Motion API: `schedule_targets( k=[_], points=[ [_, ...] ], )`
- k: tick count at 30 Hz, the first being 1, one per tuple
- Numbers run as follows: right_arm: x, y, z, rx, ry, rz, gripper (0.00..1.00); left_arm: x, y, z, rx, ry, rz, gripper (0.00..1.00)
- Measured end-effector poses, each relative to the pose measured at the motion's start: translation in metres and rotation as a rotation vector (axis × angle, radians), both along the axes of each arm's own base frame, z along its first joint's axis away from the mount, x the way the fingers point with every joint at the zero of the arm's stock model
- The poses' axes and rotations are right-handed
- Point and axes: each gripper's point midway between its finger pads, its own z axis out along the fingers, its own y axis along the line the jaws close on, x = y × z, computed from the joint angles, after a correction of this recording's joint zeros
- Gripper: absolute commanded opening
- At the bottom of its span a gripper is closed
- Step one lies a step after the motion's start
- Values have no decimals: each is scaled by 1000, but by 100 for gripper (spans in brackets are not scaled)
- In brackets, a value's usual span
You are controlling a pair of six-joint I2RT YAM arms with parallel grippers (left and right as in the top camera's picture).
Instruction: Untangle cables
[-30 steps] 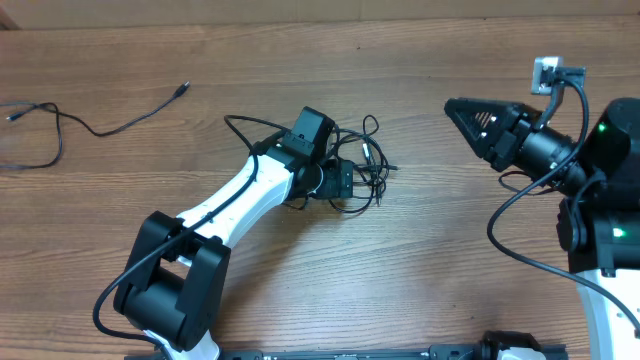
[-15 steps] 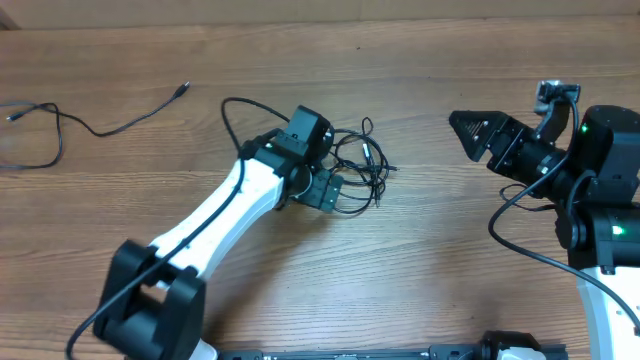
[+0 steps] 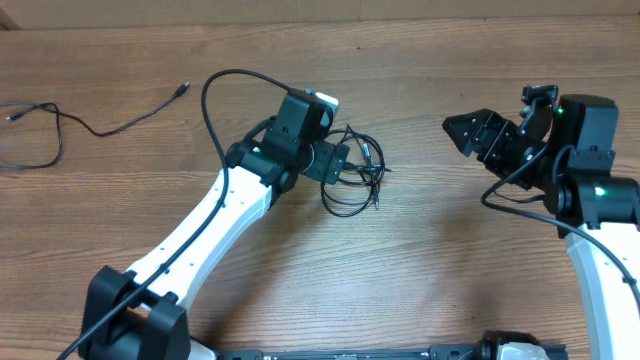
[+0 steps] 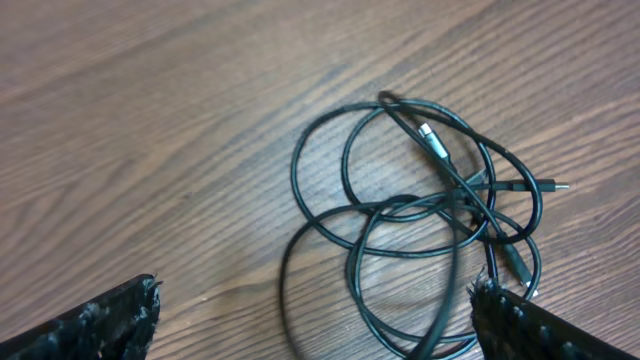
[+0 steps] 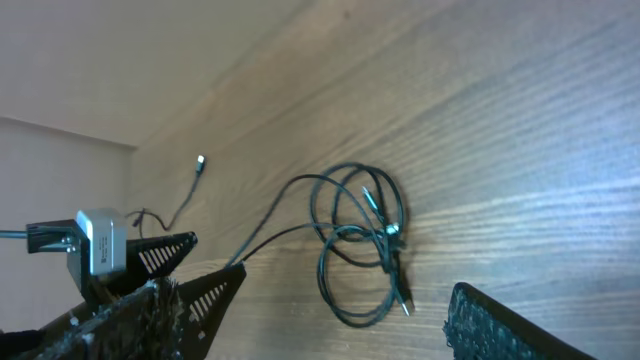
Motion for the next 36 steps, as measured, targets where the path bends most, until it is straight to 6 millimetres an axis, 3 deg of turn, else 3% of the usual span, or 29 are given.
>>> schedule_targets(
  k=[2,4,5,6,7,14,18,21,24,27,30,33,36],
  points=[
    [1,0,-5,1,19,0,84,0,-2,-8,4,18,-12,84],
    [2,0,-10,2,36,-1,84,-1,-6,-26,16,61,-36,55],
    [2,0,-11,2,42,0,84,-1,-8,-32,16,74,-41,29],
    [2,0,-13,2,50,0,84,0,-9,-38,17,83,-46,13],
    [2,0,-15,3,55,-1,84,1,-11,-42,17,90,-49,4],
    [0,0,-20,5,82,0,89,10,-7,-40,30,65,-25,4],
    [-2,3,-23,-4,89,9,93,16,7,-21,39,84,40,4],
    [-4,13,-34,-38,107,34,93,22,22,13,19,73,105,4],
    [-9,30,-61,-97,168,73,93,28,35,64,-39,20,167,4],
    [-10,41,-88,-170,218,97,93,28,39,118,-132,-58,180,4],
    [-10,57,-115,-231,265,140,94,20,31,167,-244,-126,139,4],
    [-9,79,-128,-225,270,204,94,11,20,190,-326,-141,96,4],
    [-9,104,-125,-156,242,282,94,6,12,200,-390,-125,78,4]
  ],
)
